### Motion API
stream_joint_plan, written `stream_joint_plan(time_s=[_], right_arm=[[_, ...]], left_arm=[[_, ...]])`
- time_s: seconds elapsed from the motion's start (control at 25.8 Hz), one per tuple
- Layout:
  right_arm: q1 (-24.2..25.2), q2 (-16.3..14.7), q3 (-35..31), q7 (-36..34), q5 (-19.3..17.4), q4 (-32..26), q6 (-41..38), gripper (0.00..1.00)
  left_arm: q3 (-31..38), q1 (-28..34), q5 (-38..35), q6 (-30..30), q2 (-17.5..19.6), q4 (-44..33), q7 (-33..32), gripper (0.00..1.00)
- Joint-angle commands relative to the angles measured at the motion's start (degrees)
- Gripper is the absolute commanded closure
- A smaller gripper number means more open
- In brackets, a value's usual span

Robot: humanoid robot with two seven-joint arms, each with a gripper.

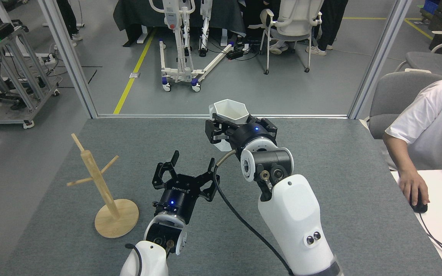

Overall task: Hang cup on storage rack
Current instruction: 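Bring the left gripper up under the cup held by the right gripper, then grasp the white cup with the left gripper and release the right gripper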

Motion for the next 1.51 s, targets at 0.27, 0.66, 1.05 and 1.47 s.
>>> stream_joint_plan(time_s=[0.27, 0.66, 1.05, 1.47], right_arm=[[-0.03, 0.06, 0.00, -0.07, 0.00, 0.44, -0.05, 0.98], [-0.12, 0.15, 0.00, -0.07, 0.09, 0.44, 0.04, 0.98], [-0.12, 0.06, 0.00, -0.07, 0.17, 0.53, -0.05, 0.98], [0.06, -0.11, -0.18, -0.07, 0.09, 0.44, -0.05, 0.98]], left_arm=[[-0.61, -4.26, -1.45, -1.11, -1.28, 1.88, -0.07, 0.01], [-2.54, -3.90, -1.62, -8.93, -0.84, 1.88, 3.44, 0.01], [-4.65, -8.39, -4.79, -8.05, -3.30, 9.88, 2.92, 0.01], [-3.95, -15.42, -4.26, -7.96, -3.83, 16.12, 2.65, 0.01]])
